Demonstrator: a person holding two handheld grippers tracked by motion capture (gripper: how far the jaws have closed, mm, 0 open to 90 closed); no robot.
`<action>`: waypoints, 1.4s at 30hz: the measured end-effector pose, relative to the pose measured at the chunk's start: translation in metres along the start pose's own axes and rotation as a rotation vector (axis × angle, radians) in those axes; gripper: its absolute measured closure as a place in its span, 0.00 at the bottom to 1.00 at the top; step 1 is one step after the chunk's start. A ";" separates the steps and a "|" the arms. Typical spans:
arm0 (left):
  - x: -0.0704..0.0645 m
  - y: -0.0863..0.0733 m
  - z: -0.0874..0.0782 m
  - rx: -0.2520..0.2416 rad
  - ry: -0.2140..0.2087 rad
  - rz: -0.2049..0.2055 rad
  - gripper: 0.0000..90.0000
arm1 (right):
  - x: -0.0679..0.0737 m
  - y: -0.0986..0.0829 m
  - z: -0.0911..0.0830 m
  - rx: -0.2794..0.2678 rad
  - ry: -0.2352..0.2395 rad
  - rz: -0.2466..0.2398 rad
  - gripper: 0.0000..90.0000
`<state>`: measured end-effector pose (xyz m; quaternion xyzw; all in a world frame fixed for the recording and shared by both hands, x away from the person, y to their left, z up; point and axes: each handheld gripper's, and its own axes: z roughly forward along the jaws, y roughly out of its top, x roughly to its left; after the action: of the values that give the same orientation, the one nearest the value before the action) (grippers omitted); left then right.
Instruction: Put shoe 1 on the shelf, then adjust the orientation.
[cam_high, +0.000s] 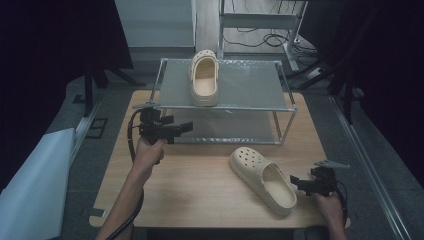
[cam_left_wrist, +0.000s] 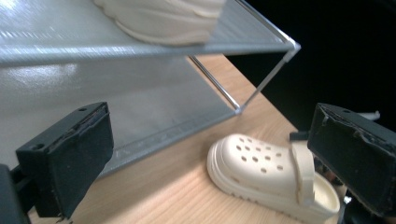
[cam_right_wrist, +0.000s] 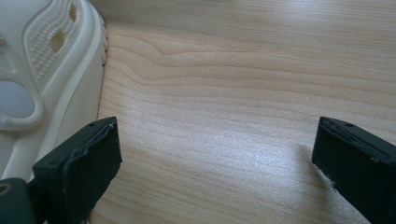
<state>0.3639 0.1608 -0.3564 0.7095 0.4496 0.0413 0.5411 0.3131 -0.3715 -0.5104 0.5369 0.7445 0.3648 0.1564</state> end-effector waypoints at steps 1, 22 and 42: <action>-0.002 -0.003 0.000 0.009 0.000 0.015 0.00 | 0.000 0.000 0.000 0.000 -0.001 0.000 0.01; -0.008 -0.065 0.010 0.082 0.083 0.128 0.00 | 0.001 0.000 -0.001 -0.002 0.002 0.002 0.02; 0.008 -0.139 0.017 0.181 0.259 0.219 0.00 | 0.009 0.005 -0.013 -0.010 -0.025 -0.041 0.02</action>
<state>0.2955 0.1553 -0.4781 0.7885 0.4375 0.1502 0.4052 0.3051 -0.3670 -0.4970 0.5253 0.7515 0.3583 0.1757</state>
